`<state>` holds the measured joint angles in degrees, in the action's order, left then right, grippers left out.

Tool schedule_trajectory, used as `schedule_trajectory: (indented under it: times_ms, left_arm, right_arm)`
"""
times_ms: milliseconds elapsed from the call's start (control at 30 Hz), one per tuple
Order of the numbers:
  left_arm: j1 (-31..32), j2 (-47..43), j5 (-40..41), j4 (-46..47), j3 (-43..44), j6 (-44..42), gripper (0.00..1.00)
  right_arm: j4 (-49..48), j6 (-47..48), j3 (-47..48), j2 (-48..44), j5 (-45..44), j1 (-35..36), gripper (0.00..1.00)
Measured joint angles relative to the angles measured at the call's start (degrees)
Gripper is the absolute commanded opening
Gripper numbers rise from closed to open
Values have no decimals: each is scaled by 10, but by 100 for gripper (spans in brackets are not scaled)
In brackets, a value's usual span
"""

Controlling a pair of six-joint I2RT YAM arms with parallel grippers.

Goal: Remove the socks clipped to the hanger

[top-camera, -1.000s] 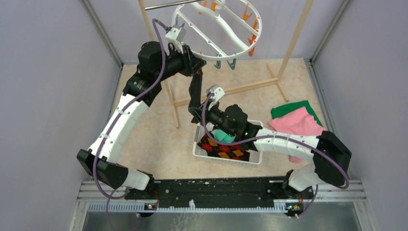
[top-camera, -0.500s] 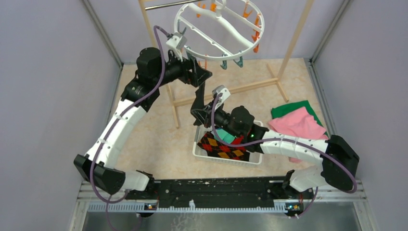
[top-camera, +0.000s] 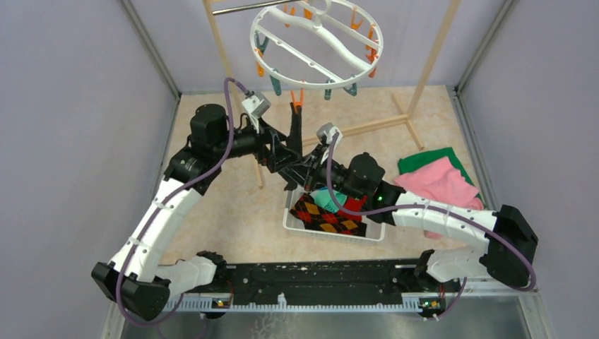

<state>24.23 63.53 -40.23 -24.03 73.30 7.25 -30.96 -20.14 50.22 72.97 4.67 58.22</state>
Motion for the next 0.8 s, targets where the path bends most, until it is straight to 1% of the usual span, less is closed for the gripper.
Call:
schedule_trajectory:
  times_ms: [167,200,267,333,367,433,467,500,533,600,667,700,733,767,800]
  left_arm:
    - [-5,0,-19,22,-43,23,96]
    - [-6,0,-20,26,-46,28,95]
    - [-6,0,-24,36,-51,37,87]
    - [-5,1,-29,42,-52,45,77]
    - [-5,2,-32,44,-52,49,70]
    - [-5,4,-39,51,-52,56,49]
    - [-5,5,-42,56,-52,59,36]
    - [-5,7,-42,59,-52,64,27]
    - [-4,9,-42,63,-52,67,20]
    - [-3,10,-43,68,-52,70,9]
    - [-3,12,-43,71,-52,70,2]
    - [-3,13,-41,71,-52,70,0]
    - [-3,14,-39,71,-52,68,0]
    - [-3,14,-38,72,-52,67,0]
    - [-3,16,-36,72,-52,66,0]
  right_arm:
    - [41,2,0,0,12,-1,1]
    - [45,2,0,0,14,-2,1]
    - [46,2,0,0,17,-3,1]
    - [44,4,0,0,19,-3,1]
    - [44,4,0,0,20,-3,1]
    - [44,4,0,0,23,-5,2]
    - [44,5,0,0,25,-7,4]
    - [44,5,0,0,26,-7,5]
    - [43,5,0,0,27,-8,7]
    - [44,6,1,0,30,-8,10]
    - [44,5,1,0,33,-10,17]
    - [44,6,1,-1,35,-10,23]
    - [45,6,1,-1,36,-12,32]
    - [48,6,0,-2,38,-14,43]
    - [52,5,0,-4,39,-14,58]
